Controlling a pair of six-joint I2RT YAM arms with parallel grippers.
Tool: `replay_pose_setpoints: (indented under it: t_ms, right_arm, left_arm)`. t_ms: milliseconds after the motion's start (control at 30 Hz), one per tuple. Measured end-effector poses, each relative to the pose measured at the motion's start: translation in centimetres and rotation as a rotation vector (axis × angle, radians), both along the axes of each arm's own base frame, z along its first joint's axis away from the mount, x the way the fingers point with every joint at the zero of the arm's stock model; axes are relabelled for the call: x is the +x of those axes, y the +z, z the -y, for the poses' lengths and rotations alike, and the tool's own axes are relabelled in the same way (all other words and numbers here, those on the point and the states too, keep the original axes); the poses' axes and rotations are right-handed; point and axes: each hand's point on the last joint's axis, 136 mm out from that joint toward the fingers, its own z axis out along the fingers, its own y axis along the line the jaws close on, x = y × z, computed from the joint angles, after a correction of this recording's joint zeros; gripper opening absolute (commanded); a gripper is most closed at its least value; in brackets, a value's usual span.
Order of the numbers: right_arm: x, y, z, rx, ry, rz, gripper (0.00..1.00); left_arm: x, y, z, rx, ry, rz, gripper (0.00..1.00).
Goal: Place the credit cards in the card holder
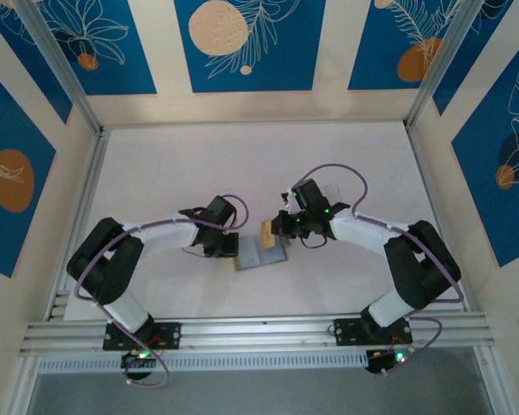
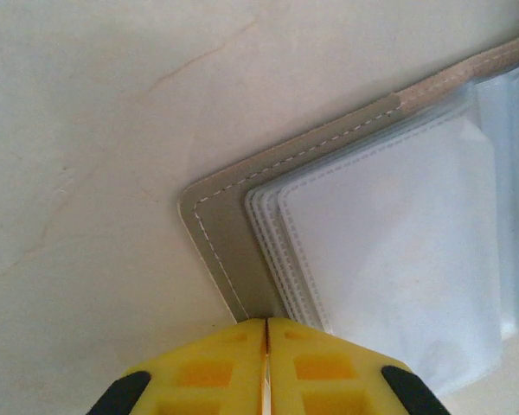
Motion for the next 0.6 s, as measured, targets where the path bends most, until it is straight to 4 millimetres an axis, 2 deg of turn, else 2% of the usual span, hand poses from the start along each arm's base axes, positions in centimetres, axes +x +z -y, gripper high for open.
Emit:
replay_pose_setpoints:
  t_ms: [200, 600]
  right_arm:
    - [-0.1, -1.1, -0.8, 0.041, 0.007, -0.031, 0.00]
    - [0.2, -0.2, -1.7, 0.099, 0.019, -0.021, 0.00]
  left_arm:
    - [0.0, 0.0, 0.0, -0.001, 0.000, -0.003, 0.09]
    - [-0.1, -0.1, 0.1, -0.006, -0.003, -0.009, 0.08]
